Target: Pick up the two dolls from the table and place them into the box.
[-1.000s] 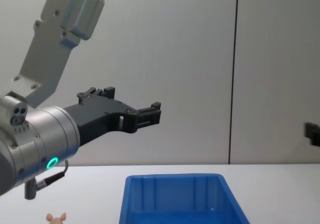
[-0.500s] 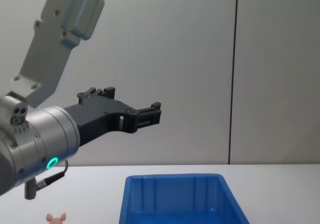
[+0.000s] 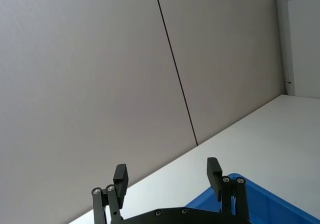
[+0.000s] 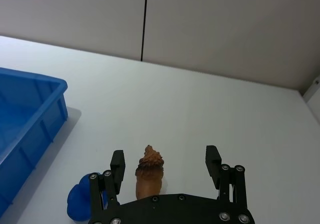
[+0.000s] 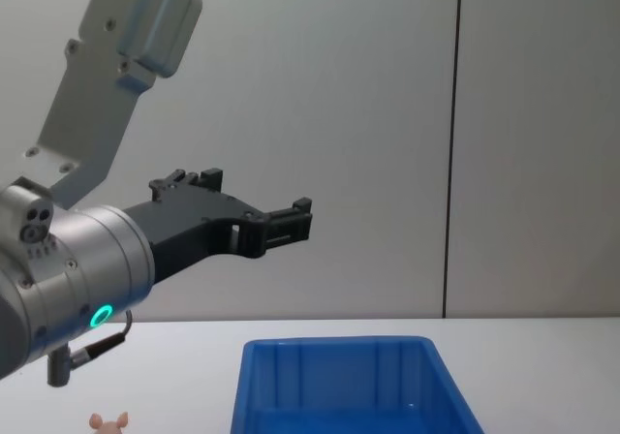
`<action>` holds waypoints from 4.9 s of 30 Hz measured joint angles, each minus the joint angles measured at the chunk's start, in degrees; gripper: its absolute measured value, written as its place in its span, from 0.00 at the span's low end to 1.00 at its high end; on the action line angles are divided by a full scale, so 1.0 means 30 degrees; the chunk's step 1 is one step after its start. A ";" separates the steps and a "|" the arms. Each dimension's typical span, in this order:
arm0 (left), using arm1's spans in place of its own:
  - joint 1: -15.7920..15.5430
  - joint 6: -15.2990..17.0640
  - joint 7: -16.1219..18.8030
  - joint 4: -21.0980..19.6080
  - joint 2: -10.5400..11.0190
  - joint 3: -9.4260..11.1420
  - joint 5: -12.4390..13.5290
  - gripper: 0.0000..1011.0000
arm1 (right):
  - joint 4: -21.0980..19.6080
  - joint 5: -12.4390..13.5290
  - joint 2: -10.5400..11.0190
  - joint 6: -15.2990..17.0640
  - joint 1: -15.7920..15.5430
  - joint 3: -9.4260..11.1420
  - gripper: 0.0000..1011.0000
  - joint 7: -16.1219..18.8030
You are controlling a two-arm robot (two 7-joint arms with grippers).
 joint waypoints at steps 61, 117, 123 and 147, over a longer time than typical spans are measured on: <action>0.0000 0.0000 0.0001 0.0000 0.0001 0.0000 -0.0001 0.99 | 0.5037 0.1089 -0.3233 0.3111 0.3049 -0.1023 0.36 -0.1310; 0.0000 0.0000 0.0002 -0.0001 0.0001 0.0001 -0.0001 0.99 | 0.4741 -0.1964 -0.4919 -0.0353 0.6670 -0.2501 0.36 0.7410; 0.0000 0.0000 0.0002 0.0000 0.0001 0.0000 -0.0001 0.99 | 0.5819 -0.1956 -0.5484 0.0435 0.7608 -0.2862 0.36 0.8825; 0.0000 0.0000 0.0002 -0.0001 0.0000 0.0000 0.0000 0.99 | 0.8471 -0.2301 -0.6643 0.2102 0.9631 -0.3610 0.98 1.1207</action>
